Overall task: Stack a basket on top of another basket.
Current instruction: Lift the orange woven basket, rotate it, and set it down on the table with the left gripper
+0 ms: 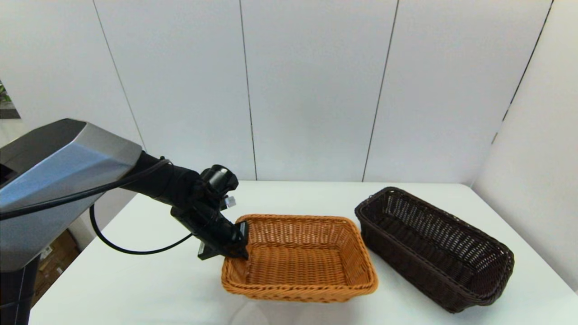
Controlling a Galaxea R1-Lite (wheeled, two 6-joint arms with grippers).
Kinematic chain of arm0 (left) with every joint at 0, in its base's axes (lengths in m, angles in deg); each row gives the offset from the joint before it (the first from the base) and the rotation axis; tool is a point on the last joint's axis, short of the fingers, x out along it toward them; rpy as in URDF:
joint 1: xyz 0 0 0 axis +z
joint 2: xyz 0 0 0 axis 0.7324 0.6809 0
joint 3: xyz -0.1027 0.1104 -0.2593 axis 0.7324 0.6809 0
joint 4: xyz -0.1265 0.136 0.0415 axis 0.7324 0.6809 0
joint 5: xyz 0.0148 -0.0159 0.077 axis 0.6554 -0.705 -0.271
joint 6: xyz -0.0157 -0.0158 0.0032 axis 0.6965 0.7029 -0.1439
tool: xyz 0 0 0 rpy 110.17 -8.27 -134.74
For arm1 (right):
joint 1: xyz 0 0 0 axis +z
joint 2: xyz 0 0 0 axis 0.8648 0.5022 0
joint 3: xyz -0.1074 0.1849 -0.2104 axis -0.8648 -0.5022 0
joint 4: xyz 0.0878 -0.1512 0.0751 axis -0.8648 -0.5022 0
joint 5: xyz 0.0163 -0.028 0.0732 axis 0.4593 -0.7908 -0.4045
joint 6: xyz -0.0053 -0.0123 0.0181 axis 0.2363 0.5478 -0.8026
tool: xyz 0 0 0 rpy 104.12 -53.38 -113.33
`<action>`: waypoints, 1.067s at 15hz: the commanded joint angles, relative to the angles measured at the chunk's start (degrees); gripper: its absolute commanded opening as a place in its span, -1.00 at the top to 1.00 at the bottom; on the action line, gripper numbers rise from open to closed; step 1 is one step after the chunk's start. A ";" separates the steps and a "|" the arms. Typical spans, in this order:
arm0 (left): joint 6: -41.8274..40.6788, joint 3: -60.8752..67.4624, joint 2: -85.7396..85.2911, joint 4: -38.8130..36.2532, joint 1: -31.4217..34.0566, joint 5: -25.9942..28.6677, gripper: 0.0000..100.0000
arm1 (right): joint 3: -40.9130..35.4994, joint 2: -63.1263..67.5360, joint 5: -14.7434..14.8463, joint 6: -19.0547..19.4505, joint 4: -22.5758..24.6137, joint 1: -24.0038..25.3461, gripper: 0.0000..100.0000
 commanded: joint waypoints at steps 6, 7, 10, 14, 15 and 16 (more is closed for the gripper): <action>0.81 0.10 -0.18 0.14 0.02 0.05 1.00 | -0.01 0.00 -0.05 0.03 0.01 0.00 -1.00; 0.73 0.10 -0.09 0.14 0.02 0.05 1.00 | -0.01 0.00 -0.05 0.03 0.01 0.00 -1.00; 0.37 0.10 0.17 -1.44 0.02 -0.03 1.00 | -0.01 0.00 -0.05 0.03 0.01 0.00 -1.00; 0.37 0.01 1.14 -2.32 0.02 -0.21 1.00 | -0.01 0.00 -0.05 0.03 0.01 0.00 -1.00; 0.37 0.10 1.31 -2.76 0.02 -0.21 1.00 | -0.01 0.00 -0.05 0.03 0.01 0.00 -1.00; 0.37 0.10 1.67 -2.94 0.02 -0.21 1.00 | -0.01 0.00 -0.05 0.03 0.01 0.00 -1.00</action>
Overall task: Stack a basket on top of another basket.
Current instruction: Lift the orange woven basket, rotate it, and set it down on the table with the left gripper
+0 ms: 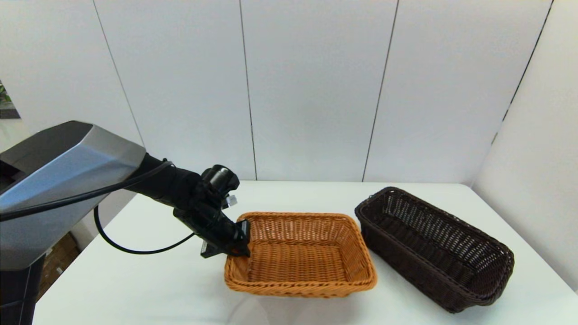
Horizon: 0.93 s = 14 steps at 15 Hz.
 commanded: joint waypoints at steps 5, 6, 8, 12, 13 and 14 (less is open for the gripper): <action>0.10 0.00 1.77 -0.16 -0.06 0.12 1.00 | -0.01 0.00 -0.03 0.03 0.01 0.00 -1.00; 0.10 0.00 1.94 -0.16 -0.06 0.12 1.00 | -0.01 0.00 -0.03 0.03 0.01 0.00 -1.00; 0.02 0.00 2.12 -0.16 -0.06 0.12 1.00 | -0.01 0.00 -0.03 0.03 0.01 0.00 -1.00; 0.02 -0.09 2.21 -0.16 -0.06 0.12 1.00 | -0.01 0.00 -0.03 0.03 0.01 0.00 -1.00; 0.02 -0.09 2.12 -0.16 -0.06 0.12 1.00 | -0.01 0.00 -0.03 0.03 0.01 0.00 -1.00; 0.02 -0.09 2.03 -0.16 -0.06 0.12 1.00 | -0.01 0.00 -0.03 0.03 0.01 0.00 -1.00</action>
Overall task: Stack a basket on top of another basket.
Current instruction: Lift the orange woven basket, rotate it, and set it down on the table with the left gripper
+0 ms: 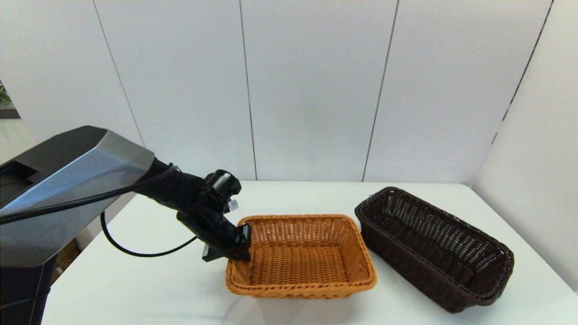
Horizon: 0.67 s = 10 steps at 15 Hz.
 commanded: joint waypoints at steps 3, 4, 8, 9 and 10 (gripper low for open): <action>0.20 0.01 -0.09 0.12 0.05 0.10 1.00 | -0.01 0.00 -0.03 0.03 -0.01 0.00 -1.00; 0.29 0.01 -0.09 0.12 0.05 0.01 1.00 | -0.01 0.00 -0.03 0.03 -0.01 0.00 -1.00; 0.37 0.10 -0.27 0.12 -0.04 -0.87 -1.00 | -0.01 0.00 -0.03 0.03 -0.01 0.00 -1.00; 0.29 0.10 -0.27 0.12 -0.04 -1.05 -1.00 | -0.01 0.00 -0.03 0.03 -0.01 0.00 -1.00; 0.11 0.10 -0.27 0.12 -0.04 -1.05 -1.00 | -0.01 0.00 -0.03 0.03 -0.01 0.00 -1.00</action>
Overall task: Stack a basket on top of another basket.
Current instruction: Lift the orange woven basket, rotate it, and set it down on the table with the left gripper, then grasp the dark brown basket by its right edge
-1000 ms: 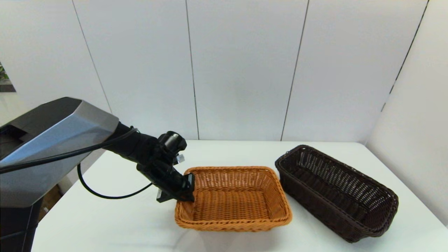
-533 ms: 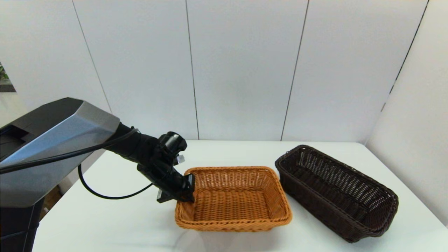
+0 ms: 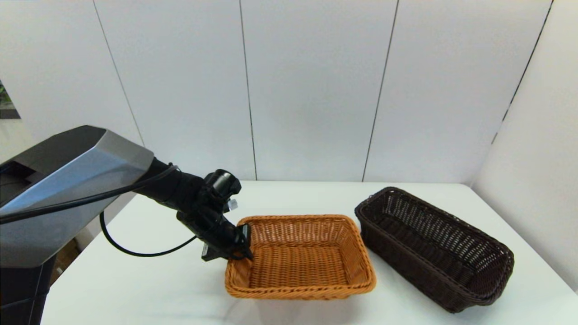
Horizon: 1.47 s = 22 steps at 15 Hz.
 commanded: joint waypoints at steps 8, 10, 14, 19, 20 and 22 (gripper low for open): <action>-0.15 -0.13 -3.20 -0.10 0.13 -0.07 -1.00 | -0.01 0.00 -0.03 0.03 0.01 0.00 -1.00; -0.15 -0.13 -6.27 -2.83 0.84 -0.07 -1.00 | -0.01 0.00 -0.03 0.03 0.01 0.00 -1.00; -0.24 0.22 -15.50 -3.97 1.80 -0.07 -1.00 | -0.01 0.00 -0.03 0.03 0.01 0.00 -1.00; -2.00 3.56 -32.20 -3.71 3.03 -1.22 -1.00 | -0.01 0.00 -0.03 0.03 0.01 0.00 -1.00; -4.11 5.06 -36.33 -3.71 3.21 -2.01 -1.00 | -0.01 0.00 -0.03 0.03 0.01 0.00 -1.00; -9.91 9.36 -45.83 -3.71 3.74 -3.15 -1.00 | -0.01 0.00 -0.03 0.03 0.01 0.00 -1.00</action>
